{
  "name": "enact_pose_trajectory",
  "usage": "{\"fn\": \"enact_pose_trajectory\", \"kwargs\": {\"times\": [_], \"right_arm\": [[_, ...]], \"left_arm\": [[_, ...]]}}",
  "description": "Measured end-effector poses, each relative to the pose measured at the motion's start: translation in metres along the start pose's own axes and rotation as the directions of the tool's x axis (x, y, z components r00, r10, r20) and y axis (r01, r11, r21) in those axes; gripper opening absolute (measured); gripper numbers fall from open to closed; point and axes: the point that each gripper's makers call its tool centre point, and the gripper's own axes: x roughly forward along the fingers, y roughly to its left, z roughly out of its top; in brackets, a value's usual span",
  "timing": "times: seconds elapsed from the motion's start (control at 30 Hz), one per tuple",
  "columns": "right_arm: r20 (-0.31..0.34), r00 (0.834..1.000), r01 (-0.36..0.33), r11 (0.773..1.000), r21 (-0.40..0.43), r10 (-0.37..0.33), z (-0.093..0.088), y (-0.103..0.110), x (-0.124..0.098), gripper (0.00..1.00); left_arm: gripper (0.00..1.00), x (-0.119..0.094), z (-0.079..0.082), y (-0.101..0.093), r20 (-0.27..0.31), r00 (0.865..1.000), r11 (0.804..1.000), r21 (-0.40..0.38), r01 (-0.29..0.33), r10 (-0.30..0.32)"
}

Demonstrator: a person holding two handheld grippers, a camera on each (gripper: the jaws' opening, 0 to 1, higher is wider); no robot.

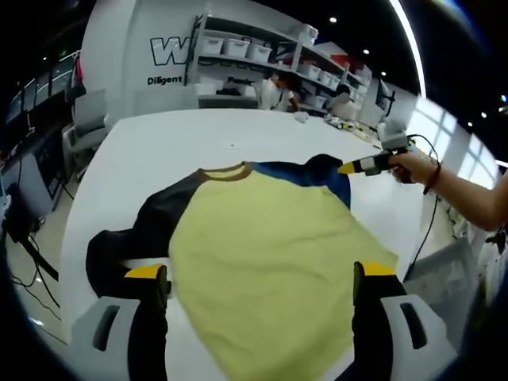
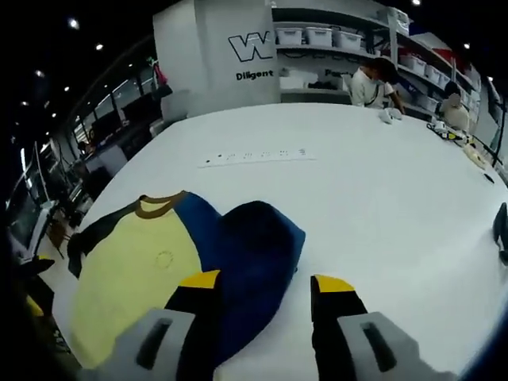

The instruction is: Fold the garment on the visible template until the final outline fits inside the template.

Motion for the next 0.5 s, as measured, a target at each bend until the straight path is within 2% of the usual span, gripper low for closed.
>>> {"fn": "enact_pose_trajectory", "kwargs": {"times": [0.23,0.5], "right_arm": [[-0.011,1.0,0.001,1.0,0.027,-0.001,-0.016,0.0,0.0,0.42],[-0.049,0.999,-0.009,0.997,0.082,0.013,-0.041,0.003,0.009,0.32]], "left_arm": [[0.98,-0.002,-0.001,-0.001,-0.003,1.0,1.0,0.008,0.0,0.0],[0.98,-0.003,0.003,-0.003,0.009,1.0,1.0,0.012,0.006,-0.006]]}}
